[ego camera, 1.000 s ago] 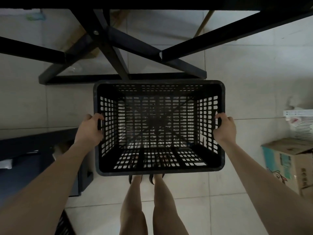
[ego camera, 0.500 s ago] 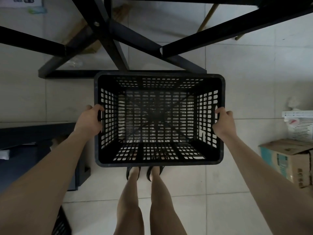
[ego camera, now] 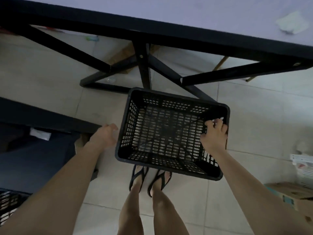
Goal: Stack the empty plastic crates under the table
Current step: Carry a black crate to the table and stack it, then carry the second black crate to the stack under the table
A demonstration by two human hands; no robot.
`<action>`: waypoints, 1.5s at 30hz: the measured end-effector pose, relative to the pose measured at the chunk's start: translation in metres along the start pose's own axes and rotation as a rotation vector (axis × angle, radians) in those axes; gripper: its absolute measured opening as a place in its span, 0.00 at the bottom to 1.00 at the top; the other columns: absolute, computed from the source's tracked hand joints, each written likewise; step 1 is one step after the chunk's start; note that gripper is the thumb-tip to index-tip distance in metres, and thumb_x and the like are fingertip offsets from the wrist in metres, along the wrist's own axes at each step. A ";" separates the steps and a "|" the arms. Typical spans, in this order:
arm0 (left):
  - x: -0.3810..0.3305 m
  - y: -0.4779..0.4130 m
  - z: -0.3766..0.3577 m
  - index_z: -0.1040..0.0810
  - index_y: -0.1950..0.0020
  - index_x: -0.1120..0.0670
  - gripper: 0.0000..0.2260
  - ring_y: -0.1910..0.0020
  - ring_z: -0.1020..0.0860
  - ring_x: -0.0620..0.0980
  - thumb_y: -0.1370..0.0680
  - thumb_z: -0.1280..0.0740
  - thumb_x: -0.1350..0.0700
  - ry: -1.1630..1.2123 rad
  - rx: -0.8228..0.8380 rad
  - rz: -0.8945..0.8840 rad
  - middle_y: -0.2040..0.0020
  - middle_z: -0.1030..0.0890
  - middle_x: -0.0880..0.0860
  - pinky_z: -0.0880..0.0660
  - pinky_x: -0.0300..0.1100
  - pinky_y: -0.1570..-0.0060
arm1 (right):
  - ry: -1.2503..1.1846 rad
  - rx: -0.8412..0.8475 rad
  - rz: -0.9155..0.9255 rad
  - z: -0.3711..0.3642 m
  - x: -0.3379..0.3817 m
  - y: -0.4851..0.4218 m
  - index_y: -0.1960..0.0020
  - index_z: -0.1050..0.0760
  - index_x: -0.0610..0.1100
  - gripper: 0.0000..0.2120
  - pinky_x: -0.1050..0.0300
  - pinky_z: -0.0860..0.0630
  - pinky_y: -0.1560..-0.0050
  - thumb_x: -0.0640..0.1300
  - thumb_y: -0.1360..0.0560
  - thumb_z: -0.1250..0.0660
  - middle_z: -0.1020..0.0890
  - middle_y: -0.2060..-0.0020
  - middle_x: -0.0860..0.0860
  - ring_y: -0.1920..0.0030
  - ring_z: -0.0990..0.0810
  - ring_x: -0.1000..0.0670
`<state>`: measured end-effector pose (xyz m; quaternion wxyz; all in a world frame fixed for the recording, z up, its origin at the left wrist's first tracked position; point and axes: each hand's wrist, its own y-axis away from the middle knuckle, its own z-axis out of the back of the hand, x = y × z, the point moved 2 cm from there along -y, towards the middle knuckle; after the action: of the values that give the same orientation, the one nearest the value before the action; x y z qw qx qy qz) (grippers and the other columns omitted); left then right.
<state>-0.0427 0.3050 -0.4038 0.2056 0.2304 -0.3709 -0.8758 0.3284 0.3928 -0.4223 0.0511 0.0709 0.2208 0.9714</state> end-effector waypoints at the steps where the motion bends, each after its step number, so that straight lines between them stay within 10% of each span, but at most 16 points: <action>1: 0.005 0.014 0.005 0.31 0.32 0.60 0.22 0.36 0.29 0.60 0.25 0.34 0.65 0.016 0.006 0.018 0.36 0.28 0.62 0.28 0.50 0.37 | 0.002 -0.012 0.050 0.007 0.011 0.003 0.35 0.32 0.45 0.22 0.39 0.31 0.38 0.42 0.29 0.34 0.37 0.32 0.41 0.33 0.38 0.37; 13: 0.046 0.143 0.069 0.26 0.36 0.60 0.16 0.36 0.26 0.55 0.23 0.34 0.58 0.063 -0.073 0.092 0.36 0.24 0.57 0.34 0.33 0.53 | -0.029 -0.016 0.421 0.066 0.123 0.078 0.32 0.29 0.46 0.20 0.46 0.23 0.46 0.41 0.23 0.39 0.24 0.40 0.44 0.39 0.27 0.42; 27: 0.149 0.332 0.019 0.30 0.30 0.57 0.20 0.31 0.32 0.56 0.22 0.36 0.54 0.077 -0.206 0.139 0.30 0.31 0.56 0.34 0.44 0.35 | 0.160 0.011 0.815 0.060 0.232 0.287 0.39 0.26 0.45 0.15 0.48 0.24 0.46 0.43 0.24 0.40 0.23 0.43 0.44 0.42 0.24 0.41; 45: 0.326 0.645 -0.167 0.28 0.32 0.62 0.18 0.34 0.27 0.59 0.21 0.38 0.57 0.587 -0.467 0.808 0.33 0.26 0.59 0.30 0.49 0.35 | 0.626 0.336 1.540 -0.084 0.373 0.633 0.33 0.32 0.48 0.20 0.47 0.26 0.42 0.47 0.25 0.39 0.28 0.35 0.45 0.37 0.27 0.42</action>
<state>-0.0919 -0.3739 -0.1094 0.6659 0.2525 -0.1527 -0.6852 -0.0956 -0.1620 -0.1785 -0.6994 -0.0642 0.2562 0.6641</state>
